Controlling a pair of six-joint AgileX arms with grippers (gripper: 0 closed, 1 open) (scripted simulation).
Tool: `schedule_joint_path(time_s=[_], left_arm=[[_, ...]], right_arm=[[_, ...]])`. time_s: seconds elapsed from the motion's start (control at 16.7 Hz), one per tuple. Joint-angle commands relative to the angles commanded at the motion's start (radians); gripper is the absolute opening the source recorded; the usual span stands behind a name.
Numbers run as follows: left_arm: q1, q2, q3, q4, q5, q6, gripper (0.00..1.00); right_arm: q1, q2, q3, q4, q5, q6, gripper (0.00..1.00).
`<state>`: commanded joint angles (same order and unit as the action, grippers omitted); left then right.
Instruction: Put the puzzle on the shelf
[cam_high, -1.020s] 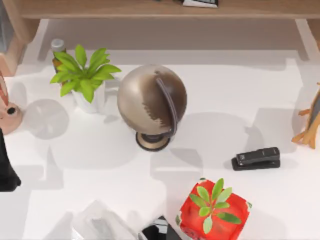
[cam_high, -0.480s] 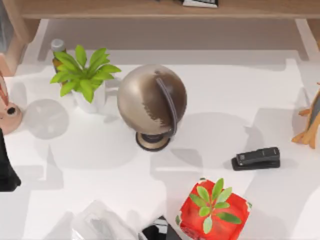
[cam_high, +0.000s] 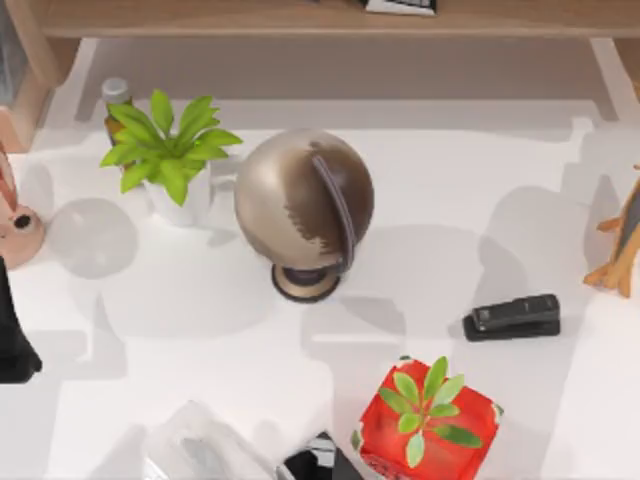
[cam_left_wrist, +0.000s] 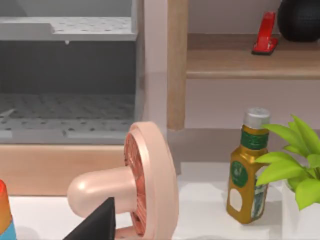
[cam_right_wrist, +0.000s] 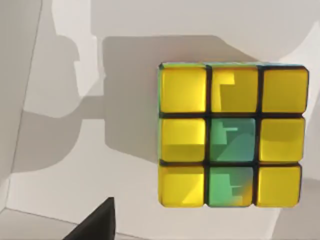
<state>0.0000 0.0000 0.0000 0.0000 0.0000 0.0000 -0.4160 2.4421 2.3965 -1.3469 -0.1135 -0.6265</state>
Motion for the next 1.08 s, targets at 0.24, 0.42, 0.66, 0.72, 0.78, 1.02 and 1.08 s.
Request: schedule_joint_path(time_s=[0.24,0.42,0.66,0.72,0.78,1.02,1.08], left_arm=[[0.0,0.0,0.0,0.0,0.0,0.0,1.0],[0.0,0.0,0.0,0.0,0.0,0.0,1.0],[0.0,0.0,0.0,0.0,0.0,0.0,1.0],[0.0,0.0,0.0,0.0,0.0,0.0,1.0],[0.0,0.0,0.0,0.0,0.0,0.0,1.0],[0.0,0.0,0.0,0.0,0.0,0.0,1.0],[0.0,0.0,0.0,0.0,0.0,0.0,1.0]], right_arm=[[0.002,0.01,0.008,-0.014,0.002,0.007,1.0],[-0.003,0.008,0.007,-0.014,0.0,0.005,1.0],[-0.006,-0.006,0.011,-0.034,-0.002,0.0,1.0],[-0.004,-0.008,0.006,-0.031,-0.001,0.003,1.0],[0.0,-0.008,-0.002,-0.023,-0.001,0.007,1.0],[0.018,0.035,-0.051,0.068,0.002,0.02,1.0],[0.021,0.049,-0.064,0.096,0.003,0.022,1.0]])
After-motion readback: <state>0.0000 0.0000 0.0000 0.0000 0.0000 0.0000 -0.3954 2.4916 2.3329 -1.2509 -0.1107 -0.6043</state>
